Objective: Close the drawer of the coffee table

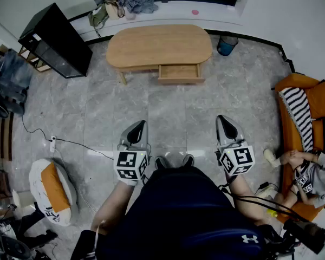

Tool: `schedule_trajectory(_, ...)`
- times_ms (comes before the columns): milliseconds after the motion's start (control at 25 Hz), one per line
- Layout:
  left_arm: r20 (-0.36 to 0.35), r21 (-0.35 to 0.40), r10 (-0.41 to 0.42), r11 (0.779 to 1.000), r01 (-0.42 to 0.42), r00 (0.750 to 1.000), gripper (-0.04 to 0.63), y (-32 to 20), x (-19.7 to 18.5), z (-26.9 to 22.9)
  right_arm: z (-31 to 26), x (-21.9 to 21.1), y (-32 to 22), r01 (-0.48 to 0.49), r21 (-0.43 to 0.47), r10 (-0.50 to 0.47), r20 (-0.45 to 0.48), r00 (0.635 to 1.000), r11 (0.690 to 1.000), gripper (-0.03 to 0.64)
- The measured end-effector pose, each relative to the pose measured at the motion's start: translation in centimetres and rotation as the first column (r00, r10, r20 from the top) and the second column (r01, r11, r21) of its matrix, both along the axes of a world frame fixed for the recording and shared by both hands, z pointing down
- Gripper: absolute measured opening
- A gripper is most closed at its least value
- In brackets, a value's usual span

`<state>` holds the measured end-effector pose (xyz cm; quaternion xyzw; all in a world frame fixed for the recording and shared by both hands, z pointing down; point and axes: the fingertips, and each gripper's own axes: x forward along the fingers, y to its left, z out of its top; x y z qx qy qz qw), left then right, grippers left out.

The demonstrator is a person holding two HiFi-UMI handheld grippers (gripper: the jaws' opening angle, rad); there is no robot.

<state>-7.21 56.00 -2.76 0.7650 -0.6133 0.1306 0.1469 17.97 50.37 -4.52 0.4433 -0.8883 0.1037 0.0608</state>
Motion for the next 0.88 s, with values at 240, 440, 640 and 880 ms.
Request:
schedule_trajectory(240, -0.002, -0.001, -0.007, 1.0, 0.007, 1.0, 0.002, -0.8, 1.3, 0.3, 0.7, 1.2, -0.4, -0.001, -0.008, 0.001, 0.008, 1.0, 1.0, 0.0)
schedule_trajectory(440, -0.009, -0.023, -0.019, 1.0, 0.019, 1.0, 0.002, -1.4, 2.8, 1.1, 1.6, 2.6, -1.1, 0.01, -0.032, -0.009, 0.029, 1.0, 0.999, 0.002)
schedule_trajectory(640, -0.008, -0.032, -0.051, 0.998, 0.051, 0.999, 0.002, -1.5, 4.8, 2.2, 3.0, 5.3, -1.8, 0.01, -0.052, -0.008, 0.042, 0.999, 0.999, 0.002)
schedule_trajectory(880, -0.01, -0.08, -0.071, 0.994, 0.07, 0.997, 0.002, -1.6, 5.8, 4.1, 4.6, 7.4, -3.0, -0.01, -0.1, 0.015, 0.044, 0.999, 0.995, 0.002)
